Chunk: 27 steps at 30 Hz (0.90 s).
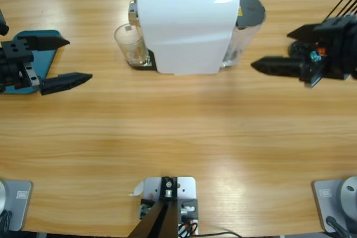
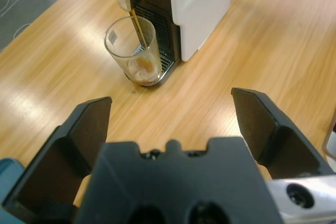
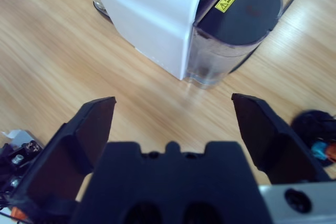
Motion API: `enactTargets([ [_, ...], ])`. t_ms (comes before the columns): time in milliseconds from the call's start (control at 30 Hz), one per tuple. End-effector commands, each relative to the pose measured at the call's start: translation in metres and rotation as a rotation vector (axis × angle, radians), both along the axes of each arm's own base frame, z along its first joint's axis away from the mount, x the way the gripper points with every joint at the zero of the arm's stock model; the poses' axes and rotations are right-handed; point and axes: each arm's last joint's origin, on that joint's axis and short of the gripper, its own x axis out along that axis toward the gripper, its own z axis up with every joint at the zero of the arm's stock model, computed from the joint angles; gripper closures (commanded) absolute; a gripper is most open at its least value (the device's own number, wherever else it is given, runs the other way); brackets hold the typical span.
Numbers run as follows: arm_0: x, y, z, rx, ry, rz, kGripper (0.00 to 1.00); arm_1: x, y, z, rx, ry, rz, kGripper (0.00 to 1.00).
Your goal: Pour coffee
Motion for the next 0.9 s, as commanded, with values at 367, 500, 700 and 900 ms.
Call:
enactTargets([
  [367, -0.008, 0.010, 0.009, -0.042, -0.005, 0.000, 0.000, -0.033, -0.049, -0.029, 0.077, -0.007, -0.069, 0.000],
  [500, -0.007, 0.010, 0.015, -0.034, 0.005, 0.006, 0.000, -0.035, -0.055, -0.028, 0.100, -0.007, -0.084, 0.000],
  [700, -0.003, 0.007, 0.025, -0.027, 0.012, 0.008, 0.000, -0.040, -0.057, -0.029, 0.109, -0.011, -0.047, 0.000],
  [900, -0.017, 0.018, 0.024, -0.026, 0.003, 0.004, 0.000, -0.044, -0.059, -0.027, 0.090, -0.035, 0.001, 0.000],
])
